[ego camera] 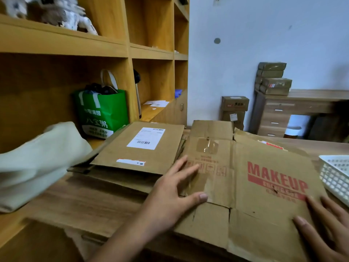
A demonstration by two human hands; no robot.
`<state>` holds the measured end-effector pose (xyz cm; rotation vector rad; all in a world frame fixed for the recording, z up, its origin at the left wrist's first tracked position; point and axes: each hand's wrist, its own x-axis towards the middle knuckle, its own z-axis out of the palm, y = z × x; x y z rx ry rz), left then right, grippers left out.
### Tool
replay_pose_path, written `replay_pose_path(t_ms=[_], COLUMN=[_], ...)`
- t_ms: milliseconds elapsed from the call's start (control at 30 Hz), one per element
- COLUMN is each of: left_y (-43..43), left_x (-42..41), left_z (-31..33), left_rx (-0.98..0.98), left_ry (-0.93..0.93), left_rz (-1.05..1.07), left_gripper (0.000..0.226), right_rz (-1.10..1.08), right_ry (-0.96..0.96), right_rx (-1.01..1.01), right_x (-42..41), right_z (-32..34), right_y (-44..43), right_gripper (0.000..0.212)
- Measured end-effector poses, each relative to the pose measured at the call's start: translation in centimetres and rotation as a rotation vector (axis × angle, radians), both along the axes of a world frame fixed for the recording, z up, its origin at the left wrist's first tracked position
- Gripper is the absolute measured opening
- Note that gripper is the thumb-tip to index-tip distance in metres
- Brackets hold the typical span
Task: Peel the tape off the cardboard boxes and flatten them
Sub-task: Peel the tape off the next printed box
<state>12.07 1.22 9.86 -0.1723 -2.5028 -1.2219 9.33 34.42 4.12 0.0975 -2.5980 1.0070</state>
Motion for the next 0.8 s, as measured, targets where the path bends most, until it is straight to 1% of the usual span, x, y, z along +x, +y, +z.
replay_pose_path(t_ms=[33, 67, 100, 133, 167, 300, 400, 600, 700, 733, 800], left_y=[-1.0, -1.9, -3.0, -4.1, -5.5, -11.9, -16.9, -25.0, -27.7, -28.4, -29.3], left_x=[0.1, 0.2, 0.3, 0.4, 0.4, 0.1, -0.5, -2.7, -4.4, -4.8, -5.6], left_z=[0.7, 1.5, 2.3, 3.3, 4.2, 6.8, 7.5, 7.3, 5.7, 5.2, 4.1], left_rx=[0.008, 0.009, 0.005, -0.001, -0.012, -0.072, -0.058, -0.002, -0.055, -0.096, -0.151], left_ry=[0.025, 0.047, 0.061, 0.070, 0.072, 0.056, 0.025, -0.043, -0.115, -0.143, -0.182], left_rz=[-0.001, 0.004, 0.015, 0.024, 0.031, 0.100, 0.160, 0.216, 0.225, 0.219, 0.212], left_gripper=[0.067, 0.067, 0.066, 0.064, 0.063, 0.065, 0.065, 0.043, 0.033, 0.039, 0.059], right_rz=[-0.015, -0.010, -0.019, -0.009, -0.008, 0.155, 0.235, 0.338, 0.345, 0.340, 0.337], right_ry=[-0.069, -0.078, -0.124, -0.109, -0.099, 0.009, -0.003, -0.061, -0.106, -0.127, -0.152], right_rx=[0.029, 0.028, 0.050, 0.062, 0.083, 0.140, 0.178, 0.201, 0.227, 0.247, 0.306], right_x=[0.1, -0.2, -0.6, -1.2, -1.5, -3.3, -5.5, -8.8, -10.1, -10.5, -11.2], right_z=[2.0, 3.5, 5.0, 6.0, 7.2, 10.3, 11.2, 11.1, 9.9, 9.5, 9.0], right_y=[-1.3, -2.6, -3.7, -5.0, -6.4, -12.9, -17.7, -27.1, -30.1, -30.7, -31.6], right_gripper=[0.061, 0.069, 0.084, 0.095, 0.095, 0.068, 0.066, 0.064, 0.060, 0.059, 0.059])
